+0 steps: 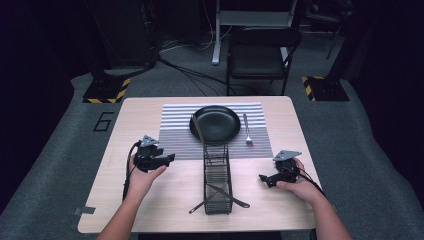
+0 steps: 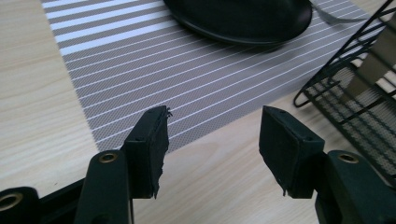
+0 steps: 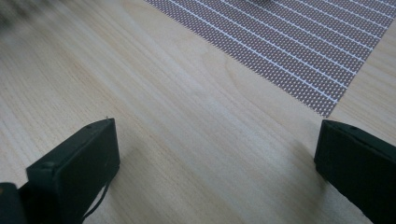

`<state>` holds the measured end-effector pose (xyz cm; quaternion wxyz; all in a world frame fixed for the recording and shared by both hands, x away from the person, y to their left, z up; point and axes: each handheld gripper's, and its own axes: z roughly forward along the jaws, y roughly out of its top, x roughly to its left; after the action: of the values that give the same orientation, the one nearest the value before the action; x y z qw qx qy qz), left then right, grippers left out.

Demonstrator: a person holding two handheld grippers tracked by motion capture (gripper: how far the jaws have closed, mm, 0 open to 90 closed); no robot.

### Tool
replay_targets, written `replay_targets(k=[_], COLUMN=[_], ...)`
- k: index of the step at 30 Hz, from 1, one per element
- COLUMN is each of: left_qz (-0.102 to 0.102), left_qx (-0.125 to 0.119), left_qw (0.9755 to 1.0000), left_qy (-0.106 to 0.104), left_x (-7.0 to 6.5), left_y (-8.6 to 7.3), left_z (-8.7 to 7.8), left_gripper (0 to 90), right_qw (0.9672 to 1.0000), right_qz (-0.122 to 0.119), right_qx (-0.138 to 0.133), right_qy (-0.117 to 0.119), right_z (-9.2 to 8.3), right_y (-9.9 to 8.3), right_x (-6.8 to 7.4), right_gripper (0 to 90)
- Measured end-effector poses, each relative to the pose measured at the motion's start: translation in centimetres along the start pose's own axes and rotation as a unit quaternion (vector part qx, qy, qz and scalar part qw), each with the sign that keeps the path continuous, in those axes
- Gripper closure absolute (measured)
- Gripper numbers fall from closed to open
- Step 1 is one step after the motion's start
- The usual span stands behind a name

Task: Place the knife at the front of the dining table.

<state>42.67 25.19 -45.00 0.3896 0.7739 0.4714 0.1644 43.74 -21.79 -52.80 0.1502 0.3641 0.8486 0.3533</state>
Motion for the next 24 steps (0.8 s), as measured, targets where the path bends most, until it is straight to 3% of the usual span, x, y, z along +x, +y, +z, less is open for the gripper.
replay_targets(k=[10,24], left_qz=[0.024,0.033], left_qx=[-0.013,-0.02], left_qw=[0.9993,0.998], left_qy=[-0.024,-0.05], left_x=[-2.5,-4.1], left_y=[2.2,4.1], left_z=[-0.2,-0.1], left_gripper=[46.3,51.4], right_qw=[1.0,1.0], right_qz=[0.0,0.0], right_qx=[0.0,0.0], right_qy=[0.0,0.0], right_z=[0.0,0.0], right_y=[0.0,0.0], right_x=[0.0,0.0], right_gripper=[0.0,0.0])
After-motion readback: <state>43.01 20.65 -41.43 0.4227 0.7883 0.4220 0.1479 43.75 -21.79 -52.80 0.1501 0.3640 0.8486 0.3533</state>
